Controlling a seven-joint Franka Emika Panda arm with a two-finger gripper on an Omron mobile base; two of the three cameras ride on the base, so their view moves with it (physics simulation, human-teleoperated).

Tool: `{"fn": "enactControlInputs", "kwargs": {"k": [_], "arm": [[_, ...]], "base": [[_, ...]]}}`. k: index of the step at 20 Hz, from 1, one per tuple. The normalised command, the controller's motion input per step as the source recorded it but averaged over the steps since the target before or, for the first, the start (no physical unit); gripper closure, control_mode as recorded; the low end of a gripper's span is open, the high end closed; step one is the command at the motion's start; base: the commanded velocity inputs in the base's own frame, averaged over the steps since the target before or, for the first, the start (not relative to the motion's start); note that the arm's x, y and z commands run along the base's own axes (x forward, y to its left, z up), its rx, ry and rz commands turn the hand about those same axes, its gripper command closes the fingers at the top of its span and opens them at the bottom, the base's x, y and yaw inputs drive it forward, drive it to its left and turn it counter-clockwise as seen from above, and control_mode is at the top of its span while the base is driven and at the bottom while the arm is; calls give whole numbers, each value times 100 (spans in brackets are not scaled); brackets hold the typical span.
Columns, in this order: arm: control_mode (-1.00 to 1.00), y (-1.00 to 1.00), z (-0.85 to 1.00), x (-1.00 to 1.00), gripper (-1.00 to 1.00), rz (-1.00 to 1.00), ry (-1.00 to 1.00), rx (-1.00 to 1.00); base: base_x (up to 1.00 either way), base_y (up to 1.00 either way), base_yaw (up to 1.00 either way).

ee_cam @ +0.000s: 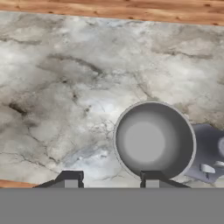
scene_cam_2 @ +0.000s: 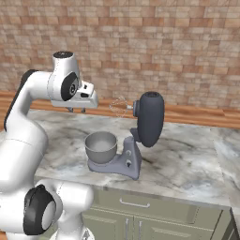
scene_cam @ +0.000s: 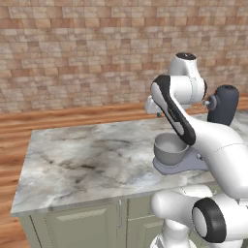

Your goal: Close the stand mixer head.

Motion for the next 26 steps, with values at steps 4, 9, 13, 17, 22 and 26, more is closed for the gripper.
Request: {"fn": "enactControlInputs", "kwargs": {"k": [4,9,13,17,22,26], "arm": [[-100,-5,0,0,-100,0,0,0],[-100,-64,4,-24,-100,0,-9,6],[-100,-99,20,-69,-100,1,-23,5],[-100,-92,8,-58,-100,6,-27,0],[-100,-100,1,-31,-100,6,-34,0],[-100,-100,6,-18,-100,4,-28,0]], "base": [[0,0,0],[0,0,0],[0,0,0],[0,0,0],[0,0,0],[0,0,0]]}}
